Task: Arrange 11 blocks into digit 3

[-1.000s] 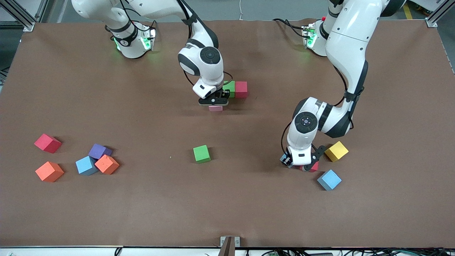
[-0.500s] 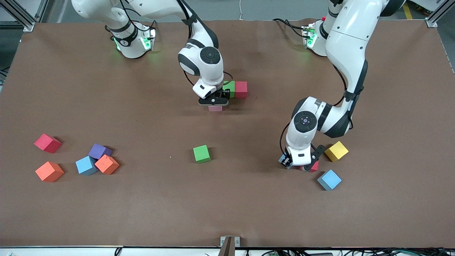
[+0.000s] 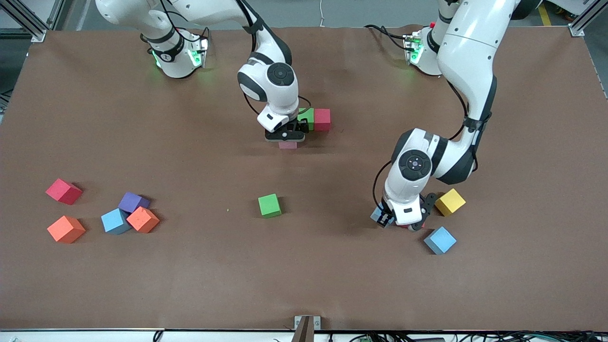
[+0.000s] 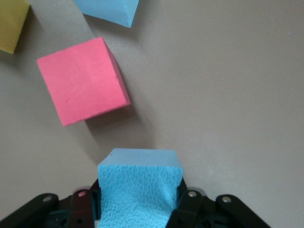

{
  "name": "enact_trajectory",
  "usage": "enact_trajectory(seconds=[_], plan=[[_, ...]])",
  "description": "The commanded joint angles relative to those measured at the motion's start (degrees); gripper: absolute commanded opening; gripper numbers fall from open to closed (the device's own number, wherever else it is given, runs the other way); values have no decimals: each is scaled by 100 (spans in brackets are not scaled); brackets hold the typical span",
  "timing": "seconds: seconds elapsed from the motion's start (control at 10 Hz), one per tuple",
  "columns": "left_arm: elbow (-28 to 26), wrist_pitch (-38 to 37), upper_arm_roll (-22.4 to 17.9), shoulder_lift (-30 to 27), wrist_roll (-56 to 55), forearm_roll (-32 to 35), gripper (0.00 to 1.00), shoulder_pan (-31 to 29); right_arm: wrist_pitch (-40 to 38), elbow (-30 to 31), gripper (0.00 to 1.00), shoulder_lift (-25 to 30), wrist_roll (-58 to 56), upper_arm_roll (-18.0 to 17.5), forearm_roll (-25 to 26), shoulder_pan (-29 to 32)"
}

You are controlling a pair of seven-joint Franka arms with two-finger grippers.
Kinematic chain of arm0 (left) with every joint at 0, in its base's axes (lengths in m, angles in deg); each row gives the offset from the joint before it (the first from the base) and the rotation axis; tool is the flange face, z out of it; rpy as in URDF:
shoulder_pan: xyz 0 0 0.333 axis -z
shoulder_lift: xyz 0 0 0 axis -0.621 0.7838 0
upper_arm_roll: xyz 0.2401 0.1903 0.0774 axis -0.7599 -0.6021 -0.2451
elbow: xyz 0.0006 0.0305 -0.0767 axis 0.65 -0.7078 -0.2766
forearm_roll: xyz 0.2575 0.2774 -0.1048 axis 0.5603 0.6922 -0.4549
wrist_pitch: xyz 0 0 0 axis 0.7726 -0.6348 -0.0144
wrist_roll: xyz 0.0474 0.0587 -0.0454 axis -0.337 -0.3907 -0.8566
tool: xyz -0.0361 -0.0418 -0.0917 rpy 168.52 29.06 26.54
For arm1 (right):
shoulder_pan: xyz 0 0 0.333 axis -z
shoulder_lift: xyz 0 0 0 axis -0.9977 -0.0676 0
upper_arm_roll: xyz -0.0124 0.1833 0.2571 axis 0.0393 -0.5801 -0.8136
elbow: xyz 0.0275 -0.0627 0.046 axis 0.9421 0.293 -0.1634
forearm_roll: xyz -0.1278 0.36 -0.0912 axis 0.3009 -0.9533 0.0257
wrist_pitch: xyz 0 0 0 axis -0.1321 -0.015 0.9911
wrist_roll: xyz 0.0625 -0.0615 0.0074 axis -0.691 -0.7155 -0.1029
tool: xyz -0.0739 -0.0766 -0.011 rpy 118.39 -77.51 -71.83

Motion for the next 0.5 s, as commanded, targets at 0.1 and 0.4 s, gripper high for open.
enact_trajectory(seconds=[0.1, 0.4], plan=[[243, -420, -4, -148, -914, -179, 15, 158, -490, -454, 100, 261, -71, -1, 147, 406], [313, -726, -13, -227, -1733, -162, 15, 386, -499, -745, 100, 226, -842, -1, 156, 1100]])
